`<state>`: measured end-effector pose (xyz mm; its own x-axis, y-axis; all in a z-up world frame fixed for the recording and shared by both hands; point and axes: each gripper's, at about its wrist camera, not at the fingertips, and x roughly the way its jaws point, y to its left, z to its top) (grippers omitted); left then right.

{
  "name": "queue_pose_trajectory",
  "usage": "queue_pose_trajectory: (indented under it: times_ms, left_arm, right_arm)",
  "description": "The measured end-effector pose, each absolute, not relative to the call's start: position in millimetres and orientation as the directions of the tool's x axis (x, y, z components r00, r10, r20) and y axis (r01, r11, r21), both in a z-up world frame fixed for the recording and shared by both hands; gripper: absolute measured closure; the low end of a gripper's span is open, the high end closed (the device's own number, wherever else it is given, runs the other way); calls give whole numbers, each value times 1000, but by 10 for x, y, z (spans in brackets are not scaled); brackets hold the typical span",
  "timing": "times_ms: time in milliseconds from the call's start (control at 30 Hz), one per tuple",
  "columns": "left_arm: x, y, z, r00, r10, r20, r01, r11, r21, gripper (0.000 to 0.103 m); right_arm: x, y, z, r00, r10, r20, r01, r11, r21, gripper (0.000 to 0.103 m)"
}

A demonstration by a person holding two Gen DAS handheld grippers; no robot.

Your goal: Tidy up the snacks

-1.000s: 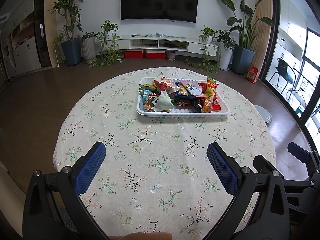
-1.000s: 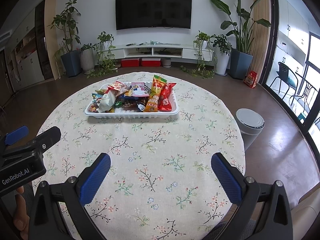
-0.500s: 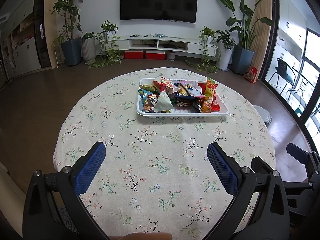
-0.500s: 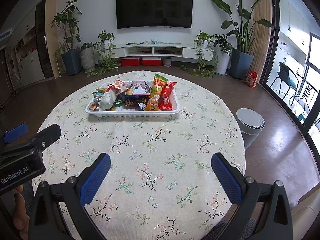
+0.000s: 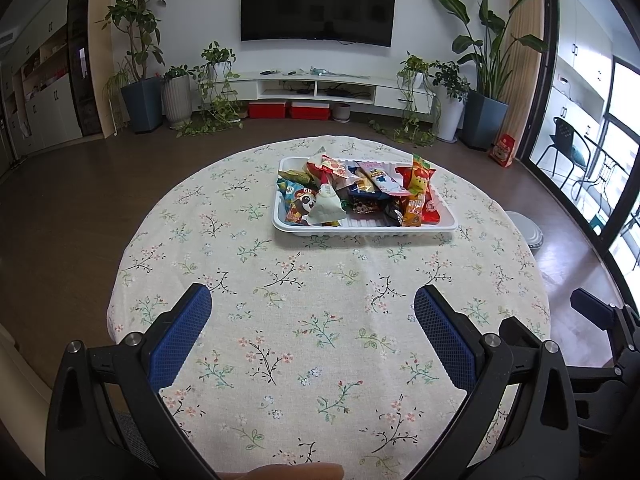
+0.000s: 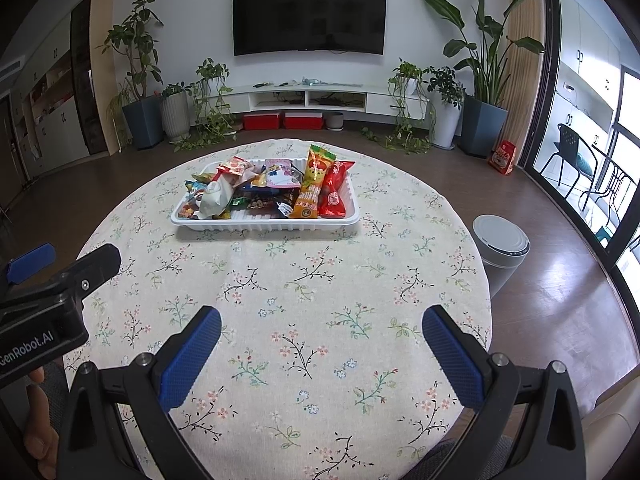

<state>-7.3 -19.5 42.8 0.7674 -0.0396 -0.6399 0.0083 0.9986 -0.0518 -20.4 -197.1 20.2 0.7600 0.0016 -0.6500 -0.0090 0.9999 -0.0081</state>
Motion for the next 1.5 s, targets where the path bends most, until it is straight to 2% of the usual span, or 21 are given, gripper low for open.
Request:
queue_pose_trajectory:
  times_ms: [1500]
  left_arm:
    - [-77, -196, 417, 766, -37, -642, 6, 999, -49, 0]
  right_arm:
    - [-252, -1966, 175, 751, 3, -660, -10, 1000, -6, 0]
